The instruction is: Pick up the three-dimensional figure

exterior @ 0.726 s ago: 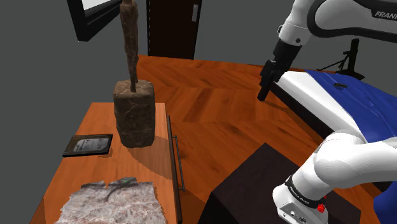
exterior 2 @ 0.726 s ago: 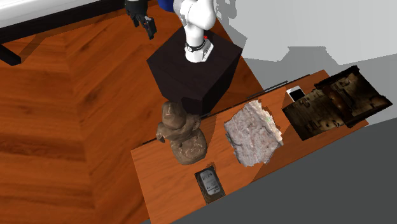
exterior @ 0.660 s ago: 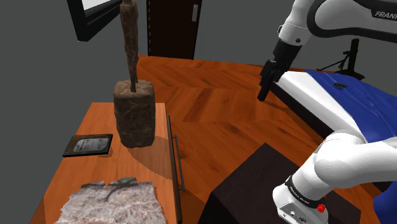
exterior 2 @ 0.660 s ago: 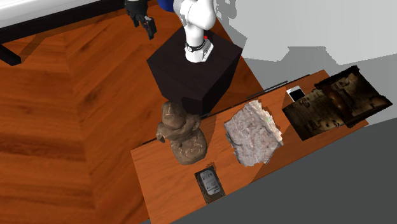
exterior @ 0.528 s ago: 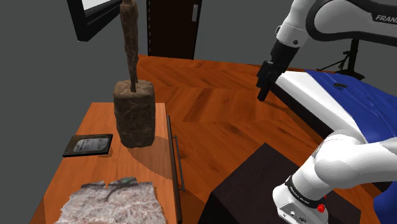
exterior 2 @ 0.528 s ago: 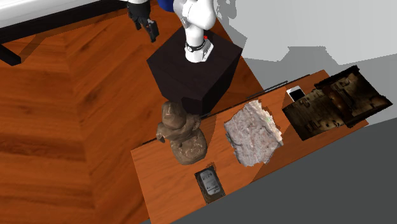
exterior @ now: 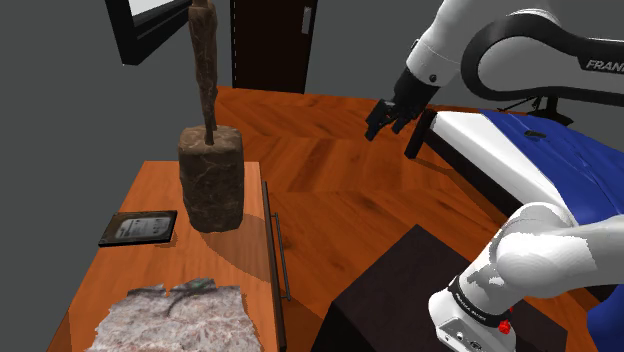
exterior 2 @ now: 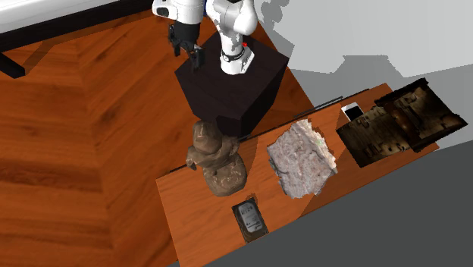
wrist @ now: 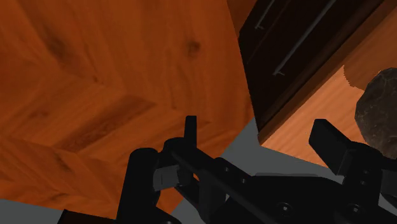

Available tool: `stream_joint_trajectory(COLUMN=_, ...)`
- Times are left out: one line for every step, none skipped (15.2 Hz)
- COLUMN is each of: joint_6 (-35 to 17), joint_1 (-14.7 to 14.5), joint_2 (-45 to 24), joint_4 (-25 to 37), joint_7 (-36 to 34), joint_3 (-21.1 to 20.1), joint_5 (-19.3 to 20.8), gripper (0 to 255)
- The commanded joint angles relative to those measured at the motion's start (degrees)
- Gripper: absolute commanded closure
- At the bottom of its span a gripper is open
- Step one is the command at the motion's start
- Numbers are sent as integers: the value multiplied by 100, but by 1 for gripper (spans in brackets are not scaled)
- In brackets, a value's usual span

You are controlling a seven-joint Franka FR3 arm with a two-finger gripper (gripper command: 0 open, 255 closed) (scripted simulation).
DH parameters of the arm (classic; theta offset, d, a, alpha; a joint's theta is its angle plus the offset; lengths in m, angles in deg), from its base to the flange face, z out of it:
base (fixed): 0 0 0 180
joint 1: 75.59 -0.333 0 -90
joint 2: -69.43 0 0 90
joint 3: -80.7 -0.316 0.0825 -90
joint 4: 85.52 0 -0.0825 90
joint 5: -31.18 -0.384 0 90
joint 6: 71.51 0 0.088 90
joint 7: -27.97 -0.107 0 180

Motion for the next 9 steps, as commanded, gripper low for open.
stream_joint_trajectory(joint_6=-446, joint_1=-18, joint_2=-73, joint_4=-64, joint_7=-304, joint_3=-276, joint_5=-41, gripper=0)
stream_joint_trajectory(joint_6=-648, joint_1=-19, joint_2=-128, joint_4=-69, joint_7=-468, joint_3=-431, joint_5=-50, gripper=0)
stream_joint_trajectory(joint_6=-850, joint_1=-11, joint_2=-190, joint_4=-64, joint_7=-634, joint_3=-590, joint_5=-50, gripper=0)
stream_joint_trajectory(joint_6=-1049, joint_1=5, joint_2=-260, joint_4=-52, joint_7=-805, joint_3=-753, joint_5=-40, gripper=0)
stream_joint_trajectory(joint_6=-1245, joint_1=34, joint_2=-335, joint_4=-30, joint_7=-978, joint_3=-921, joint_5=-21, gripper=0)
stream_joint_trajectory(joint_6=-1437, joint_1=72, joint_2=-416, joint_4=0, joint_7=-1157, joint_3=-1094, joint_5=10, gripper=0)
stream_joint_trajectory(joint_6=-1624, joint_1=126, joint_2=-501, joint_4=39, joint_7=-1339, joint_3=-1274, joint_5=49, gripper=0)
stream_joint_trajectory(joint_6=-1806, joint_1=189, joint_2=-590, joint_4=88, joint_7=-1527, joint_3=-1458, joint_5=103, gripper=0)
stream_joint_trajectory(joint_6=-1982, joint_1=267, joint_2=-682, joint_4=144, joint_7=-1721, joint_3=-1649, joint_5=168, gripper=0)
